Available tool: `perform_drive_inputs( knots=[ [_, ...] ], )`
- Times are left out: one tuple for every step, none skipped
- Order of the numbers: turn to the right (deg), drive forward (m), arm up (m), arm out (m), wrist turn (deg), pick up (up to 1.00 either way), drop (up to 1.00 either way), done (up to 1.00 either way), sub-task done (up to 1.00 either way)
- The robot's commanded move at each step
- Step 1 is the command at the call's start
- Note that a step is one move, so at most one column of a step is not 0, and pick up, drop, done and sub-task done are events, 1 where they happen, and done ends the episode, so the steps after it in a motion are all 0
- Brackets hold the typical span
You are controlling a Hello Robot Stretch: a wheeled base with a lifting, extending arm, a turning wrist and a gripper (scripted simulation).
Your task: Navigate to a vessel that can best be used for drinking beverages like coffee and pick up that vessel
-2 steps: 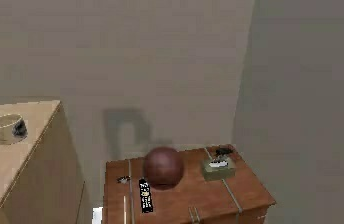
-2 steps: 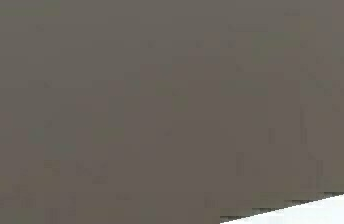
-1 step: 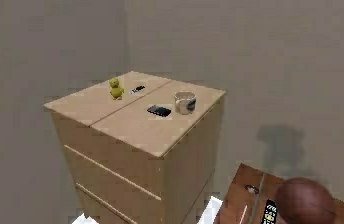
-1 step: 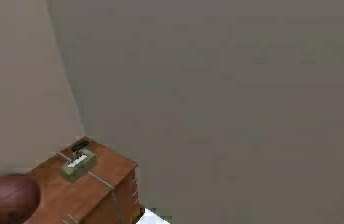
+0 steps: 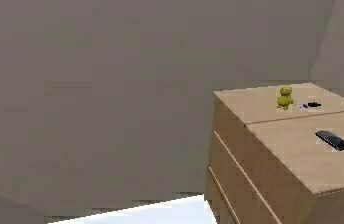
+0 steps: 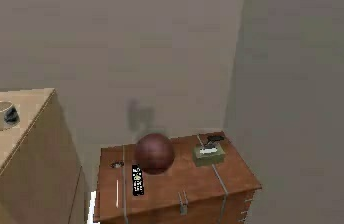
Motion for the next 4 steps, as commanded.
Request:
perform_drive_inputs(
  knots=[
    [-36.0,0.00,0.00,0.00,0.0,0.00,0.00,0.00,0.00],
    [45.0,0.00,0.00,0.00,0.0,0.00,0.00,0.00,0.00],
    [45.0,0.00,0.00,0.00,0.0,0.00,0.00,0.00,0.00],
    [30.0,0.00,0.00,0.00,0.0,0.00,0.00,0.00,0.00]
  ],
)
